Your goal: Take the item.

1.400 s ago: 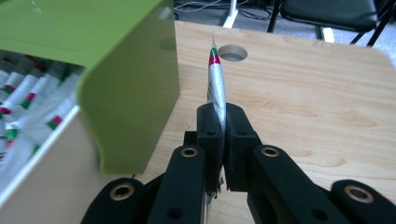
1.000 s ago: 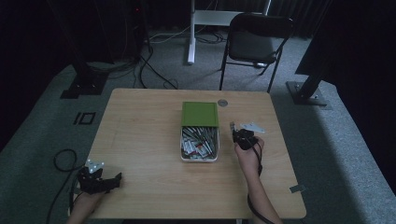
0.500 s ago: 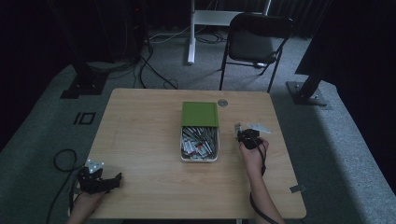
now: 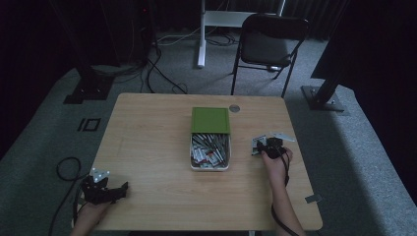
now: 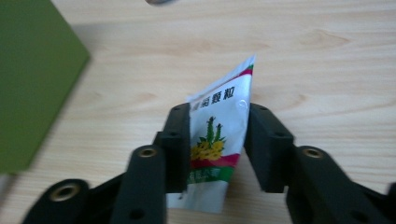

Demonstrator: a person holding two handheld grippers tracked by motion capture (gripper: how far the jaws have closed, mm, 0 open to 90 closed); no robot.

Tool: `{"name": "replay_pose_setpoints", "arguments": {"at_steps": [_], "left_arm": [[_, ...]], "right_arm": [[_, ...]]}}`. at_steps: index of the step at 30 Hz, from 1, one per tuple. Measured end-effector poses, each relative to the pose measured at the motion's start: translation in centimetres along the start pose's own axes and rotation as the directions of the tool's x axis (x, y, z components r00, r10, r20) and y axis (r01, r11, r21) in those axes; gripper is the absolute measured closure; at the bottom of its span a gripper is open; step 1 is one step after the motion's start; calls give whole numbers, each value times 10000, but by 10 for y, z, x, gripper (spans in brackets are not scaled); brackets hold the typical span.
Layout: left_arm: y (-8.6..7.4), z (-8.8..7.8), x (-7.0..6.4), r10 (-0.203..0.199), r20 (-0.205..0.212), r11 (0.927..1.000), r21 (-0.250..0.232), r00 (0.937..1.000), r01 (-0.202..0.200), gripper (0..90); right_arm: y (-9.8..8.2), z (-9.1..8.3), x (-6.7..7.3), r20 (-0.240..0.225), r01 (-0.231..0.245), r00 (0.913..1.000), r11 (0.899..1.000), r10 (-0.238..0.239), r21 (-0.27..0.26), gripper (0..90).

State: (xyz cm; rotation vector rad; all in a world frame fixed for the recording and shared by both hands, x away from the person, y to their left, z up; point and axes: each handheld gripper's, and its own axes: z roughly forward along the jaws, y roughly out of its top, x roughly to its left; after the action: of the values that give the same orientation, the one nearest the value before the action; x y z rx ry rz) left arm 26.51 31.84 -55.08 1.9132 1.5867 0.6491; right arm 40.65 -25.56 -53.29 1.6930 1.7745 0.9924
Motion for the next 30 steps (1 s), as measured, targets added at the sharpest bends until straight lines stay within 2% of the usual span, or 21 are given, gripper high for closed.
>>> {"name": "replay_pose_setpoints", "arguments": {"at_steps": [1,5,11,18,22,30], "left_arm": [[0,0,0,0,-1,10000,1,10000,0,13],[0,0,0,0,0,10000,2,10000,0,13],[0,0,0,1,0,10000,1,10000,-1,13],[0,0,0,0,0,10000,2,10000,0,13],[0,0,0,3,0,10000,2,10000,-3,13],[0,0,0,0,-1,10000,0,10000,0,13]], "right_arm": [[-1,1,-2,-8,-75,10000,10000,75,54,573],[-6,3,-11,258,97,9996,9997,-103,220,536],[-14,0,-19,243,340,9991,9988,-349,339,445],[-26,-10,-27,286,275,9992,9990,-285,348,364],[-32,-17,-29,260,167,9995,9994,-175,304,346],[-39,-33,-32,376,461,9982,9987,-468,196,307]]}}
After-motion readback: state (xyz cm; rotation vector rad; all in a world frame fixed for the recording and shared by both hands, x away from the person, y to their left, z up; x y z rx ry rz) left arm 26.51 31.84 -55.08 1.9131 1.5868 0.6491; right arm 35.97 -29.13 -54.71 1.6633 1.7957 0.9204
